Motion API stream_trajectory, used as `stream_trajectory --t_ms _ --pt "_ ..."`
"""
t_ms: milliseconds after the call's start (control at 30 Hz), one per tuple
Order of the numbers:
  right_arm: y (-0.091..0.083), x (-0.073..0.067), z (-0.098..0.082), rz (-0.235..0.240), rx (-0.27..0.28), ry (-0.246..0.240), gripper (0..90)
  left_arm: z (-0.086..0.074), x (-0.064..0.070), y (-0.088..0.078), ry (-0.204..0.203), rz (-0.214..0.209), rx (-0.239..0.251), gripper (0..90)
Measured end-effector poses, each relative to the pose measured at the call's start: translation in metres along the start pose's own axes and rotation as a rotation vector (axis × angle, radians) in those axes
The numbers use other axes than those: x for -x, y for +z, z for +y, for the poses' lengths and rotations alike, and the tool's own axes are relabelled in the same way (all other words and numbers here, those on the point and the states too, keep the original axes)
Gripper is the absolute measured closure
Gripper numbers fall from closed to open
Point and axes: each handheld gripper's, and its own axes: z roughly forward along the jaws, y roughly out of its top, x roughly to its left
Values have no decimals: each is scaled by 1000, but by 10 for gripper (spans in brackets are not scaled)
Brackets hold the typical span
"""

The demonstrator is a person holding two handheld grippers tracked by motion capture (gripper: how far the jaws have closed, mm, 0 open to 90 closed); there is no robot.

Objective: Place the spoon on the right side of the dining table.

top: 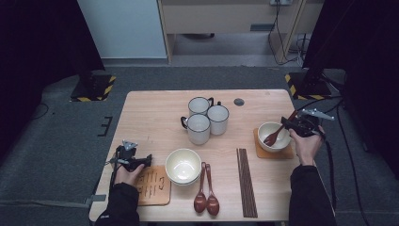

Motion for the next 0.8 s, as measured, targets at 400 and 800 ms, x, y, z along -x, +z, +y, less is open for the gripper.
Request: stream_trajectory --t_ms 400,800 --pt "1 2 -11 -20 -63 -13 419 0 0 0 0 0 -1 28" --pt "-2 5 -20 -16 -100 3 380 0 0 0 0 0 -2 26"
